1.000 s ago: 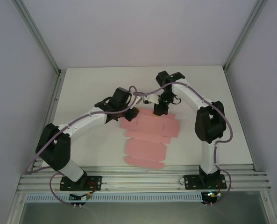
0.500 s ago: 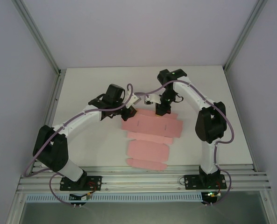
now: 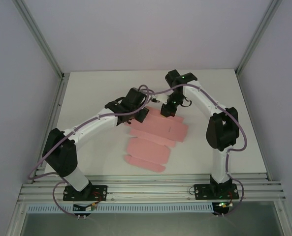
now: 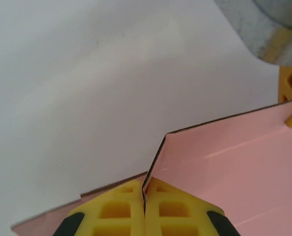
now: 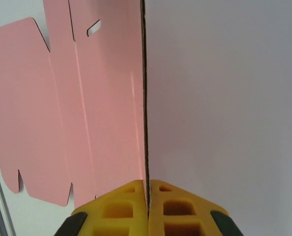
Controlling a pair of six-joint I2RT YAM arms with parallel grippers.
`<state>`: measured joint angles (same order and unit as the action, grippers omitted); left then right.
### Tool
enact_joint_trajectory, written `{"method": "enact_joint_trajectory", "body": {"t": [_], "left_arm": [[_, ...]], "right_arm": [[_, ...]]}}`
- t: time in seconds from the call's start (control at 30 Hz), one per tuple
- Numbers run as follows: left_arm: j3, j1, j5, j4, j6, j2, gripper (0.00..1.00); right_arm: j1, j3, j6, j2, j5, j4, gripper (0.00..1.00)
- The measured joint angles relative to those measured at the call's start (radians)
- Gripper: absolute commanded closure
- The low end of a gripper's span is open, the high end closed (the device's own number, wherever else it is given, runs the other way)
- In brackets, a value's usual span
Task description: Assemble paper box
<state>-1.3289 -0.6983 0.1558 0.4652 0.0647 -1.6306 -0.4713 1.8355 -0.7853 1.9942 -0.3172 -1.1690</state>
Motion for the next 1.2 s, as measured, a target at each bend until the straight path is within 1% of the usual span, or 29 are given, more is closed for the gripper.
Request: {"method": "enact_joint_trajectory", "body": {"t": [0.1, 0.27, 0.4, 0.47, 0.5, 0.6, 0.77, 0.93, 1.0, 1.03, 1.07, 1.2], "left_arm": [[0.0, -0.011, 0.02, 0.005, -0.034, -0.001, 1.0], [0.0, -0.029, 0.038, -0.004, -0.069, -0.001, 1.0], [-0.01, -0.057, 0.085, 0.0, -0.114, -0.015, 1.0], [-0.017, -0.076, 0.124, 0.0, -0.15, -0.033, 1.0], [-0.019, -0.083, 0.141, 0.0, -0.173, -0.041, 0.97], [-0.023, -0.097, 0.175, 0.004, -0.254, -0.062, 0.97], [-0.032, -0.099, 0.195, 0.002, -0.364, -0.088, 0.96], [-0.037, -0.099, 0.197, -0.002, -0.437, -0.091, 0.95], [-0.037, -0.099, 0.196, -0.003, -0.456, -0.091, 0.93], [-0.037, -0.099, 0.195, -0.003, -0.465, -0.091, 0.89], [-0.038, -0.099, 0.192, -0.004, -0.474, -0.091, 0.82], [-0.044, -0.1, 0.174, -0.023, -0.495, -0.091, 0.75]], "right_arm": [[-0.005, -0.039, 0.062, -0.017, -0.023, 0.03, 1.0], [-0.005, -0.061, 0.143, -0.043, -0.038, 0.032, 1.0], [-0.006, -0.063, 0.22, -0.045, -0.04, 0.033, 1.0], [-0.006, -0.075, 0.255, -0.048, -0.044, 0.036, 1.0], [-0.006, -0.09, 0.273, -0.051, -0.052, 0.044, 1.0], [-0.007, -0.133, 0.317, -0.061, -0.081, 0.079, 1.0], [-0.024, -0.185, 0.357, -0.083, -0.115, 0.131, 1.0], [-0.029, -0.198, 0.391, -0.094, -0.123, 0.153, 1.0], [-0.029, -0.205, 0.397, -0.1, -0.123, 0.159, 1.0], [-0.029, -0.207, 0.4, -0.102, -0.122, 0.16, 1.0], [-0.029, -0.207, 0.403, -0.104, -0.122, 0.163, 1.0], [-0.034, -0.207, 0.404, -0.106, -0.117, 0.19, 1.0]]}}
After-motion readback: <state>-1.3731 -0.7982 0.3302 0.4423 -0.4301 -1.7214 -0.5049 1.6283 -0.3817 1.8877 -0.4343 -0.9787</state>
